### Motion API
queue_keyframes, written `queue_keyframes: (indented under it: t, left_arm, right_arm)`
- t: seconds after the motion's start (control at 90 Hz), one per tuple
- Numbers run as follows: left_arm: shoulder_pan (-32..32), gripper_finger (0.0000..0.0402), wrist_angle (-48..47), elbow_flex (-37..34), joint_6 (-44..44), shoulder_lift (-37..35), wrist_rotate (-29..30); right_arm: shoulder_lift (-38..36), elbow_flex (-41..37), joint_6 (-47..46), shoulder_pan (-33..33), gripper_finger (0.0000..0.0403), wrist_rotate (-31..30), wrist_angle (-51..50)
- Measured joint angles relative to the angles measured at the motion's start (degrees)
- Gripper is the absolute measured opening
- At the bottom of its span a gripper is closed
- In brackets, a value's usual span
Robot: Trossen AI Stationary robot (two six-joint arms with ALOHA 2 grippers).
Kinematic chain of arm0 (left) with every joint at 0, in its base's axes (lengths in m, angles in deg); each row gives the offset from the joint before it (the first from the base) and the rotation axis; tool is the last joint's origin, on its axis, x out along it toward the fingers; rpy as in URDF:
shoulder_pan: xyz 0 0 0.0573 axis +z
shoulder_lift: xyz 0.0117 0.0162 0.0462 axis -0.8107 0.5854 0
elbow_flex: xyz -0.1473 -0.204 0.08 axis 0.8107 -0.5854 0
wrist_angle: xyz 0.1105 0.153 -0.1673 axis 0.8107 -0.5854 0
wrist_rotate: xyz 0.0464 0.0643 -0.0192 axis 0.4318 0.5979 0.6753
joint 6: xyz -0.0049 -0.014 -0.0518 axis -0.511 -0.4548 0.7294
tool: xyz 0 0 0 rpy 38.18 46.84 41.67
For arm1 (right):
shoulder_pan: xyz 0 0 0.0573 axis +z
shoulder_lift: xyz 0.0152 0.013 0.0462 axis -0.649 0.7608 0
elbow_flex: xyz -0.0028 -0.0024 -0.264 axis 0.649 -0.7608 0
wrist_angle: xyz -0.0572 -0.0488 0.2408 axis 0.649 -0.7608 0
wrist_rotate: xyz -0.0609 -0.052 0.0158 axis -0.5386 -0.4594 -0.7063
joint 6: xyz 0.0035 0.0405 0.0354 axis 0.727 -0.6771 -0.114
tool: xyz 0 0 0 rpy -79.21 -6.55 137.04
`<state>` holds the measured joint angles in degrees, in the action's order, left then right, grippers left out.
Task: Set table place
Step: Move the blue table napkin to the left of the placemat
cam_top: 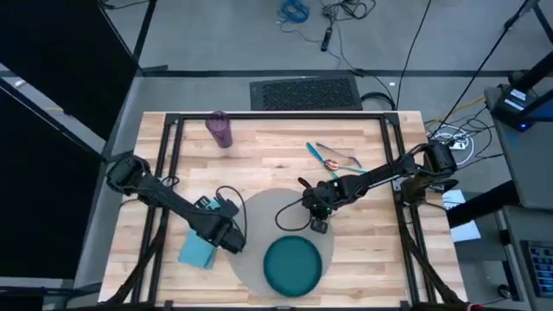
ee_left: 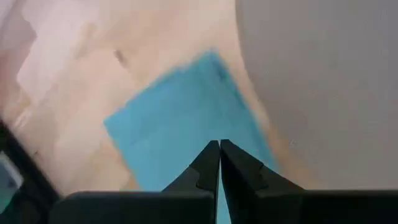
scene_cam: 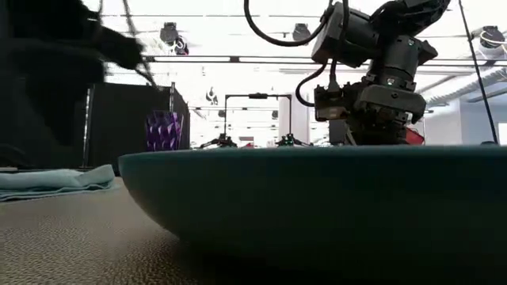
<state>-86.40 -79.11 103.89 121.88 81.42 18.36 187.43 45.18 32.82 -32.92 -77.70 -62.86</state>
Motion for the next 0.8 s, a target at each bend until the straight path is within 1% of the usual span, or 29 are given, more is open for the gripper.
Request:
queue_keyframes:
  t: [0.067, 0.167, 0.233, 0.289, 0.422, 0.522, 0.633, 0.8]
  left_arm:
    - [-1.83, 0.0, -1.35, 0.0, 2.1, -0.04, -3.3]
    - [-4.61, 0.0, -0.99, 0.0, 6.45, -0.04, -6.91]
    - [-6.62, 0.0, 0.19, 0.0, 9.19, -0.04, -9.6]
    - [-8.28, 0.0, 2.61, 0.0, 11.84, -0.04, -10.54]
    - [-11.1, 0.0, 5.79, 0.0, 17.99, 0.08, -10.84]
    - [-12.68, 0.0, 7.83, 0.0, 20.84, 1.3, -10.86]
    - [-13.97, 0.0, 10.79, 0.0, 22.13, 3.69, -11.67]
    - [-14.31, 0.0, 14.78, 0.0, 22.56, 6.36, -11.69]
  right_arm:
    - [0.0, 0.0, 0.09, 0.01, 0.0, -0.01, -0.02]
    - [0.0, 0.0, 0.67, 0.03, 0.0, 0.02, -0.02]
    - [0.0, 0.0, 1.19, 0.03, 0.0, 0.06, -0.04]
    - [0.0, 0.0, 1.47, 0.03, 0.0, 0.09, -0.02]
    - [0.0, 0.0, 1.85, 0.03, 0.0, 0.15, 0.04]
    - [0.0, 0.0, 1.95, 0.03, 0.0, 0.15, 0.09]
    - [0.0, 0.0, 1.95, 0.31, 0.0, 0.02, 0.11]
    - [0.0, 0.0, 1.87, 0.86, 0.0, -0.04, -0.01]
